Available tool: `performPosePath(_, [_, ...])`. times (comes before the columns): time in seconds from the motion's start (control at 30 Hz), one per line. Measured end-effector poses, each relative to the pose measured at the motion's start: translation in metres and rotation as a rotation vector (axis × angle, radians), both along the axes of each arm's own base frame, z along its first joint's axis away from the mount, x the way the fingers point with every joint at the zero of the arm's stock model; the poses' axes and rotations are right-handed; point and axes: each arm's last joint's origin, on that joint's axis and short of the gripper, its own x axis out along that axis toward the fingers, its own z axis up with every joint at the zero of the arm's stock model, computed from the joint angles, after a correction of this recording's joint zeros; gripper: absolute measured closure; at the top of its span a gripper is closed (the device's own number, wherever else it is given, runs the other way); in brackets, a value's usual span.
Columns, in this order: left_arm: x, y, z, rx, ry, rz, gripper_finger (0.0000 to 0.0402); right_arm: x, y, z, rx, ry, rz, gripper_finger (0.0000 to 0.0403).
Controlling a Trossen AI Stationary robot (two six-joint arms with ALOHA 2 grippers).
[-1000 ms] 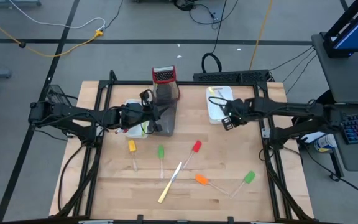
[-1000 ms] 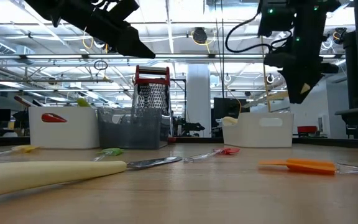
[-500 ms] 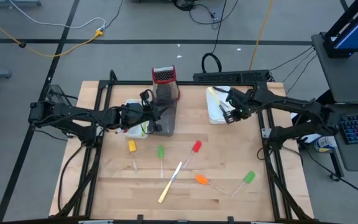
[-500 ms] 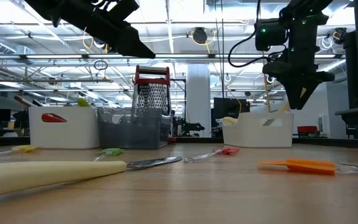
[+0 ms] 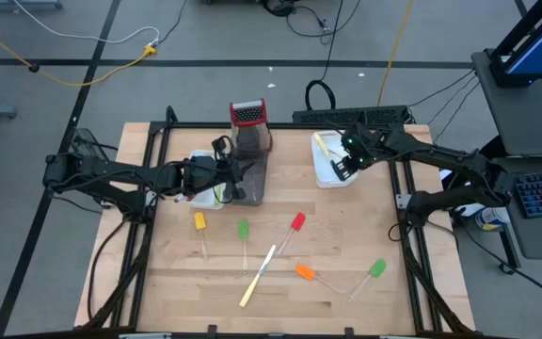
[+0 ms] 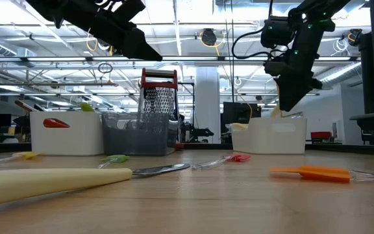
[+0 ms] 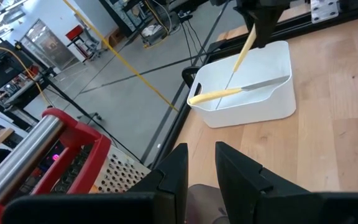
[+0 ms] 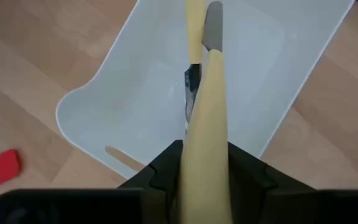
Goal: Pick & Place Kitchen Items
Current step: Put the left yellow knife into the right white bin, then put the yellow knife into the right white bin
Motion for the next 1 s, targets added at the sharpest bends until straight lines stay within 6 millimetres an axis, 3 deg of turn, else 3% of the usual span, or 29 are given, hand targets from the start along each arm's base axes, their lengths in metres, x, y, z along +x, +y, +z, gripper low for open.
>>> performPosePath(0.47, [0.0000,-0.0001,0.0000,-0.036,-0.022,0.008,0.0316,0.0008,-0.0004,0.0004,-0.055,0.032,0.145,0.0304])
performPosePath(0.8, [0.0001,-0.0002,-0.0002,-0.115,-0.068,0.024,0.0316,0.0005,-0.0031,0.0014,-0.161,0.099,0.177,0.0219])
performPosePath(1.0, [0.0018,-0.0037,-0.0008,-0.227,-0.100,-0.083,0.0316,0.0068,-0.0095,0.0054,-0.294,0.074,0.177,0.0200])
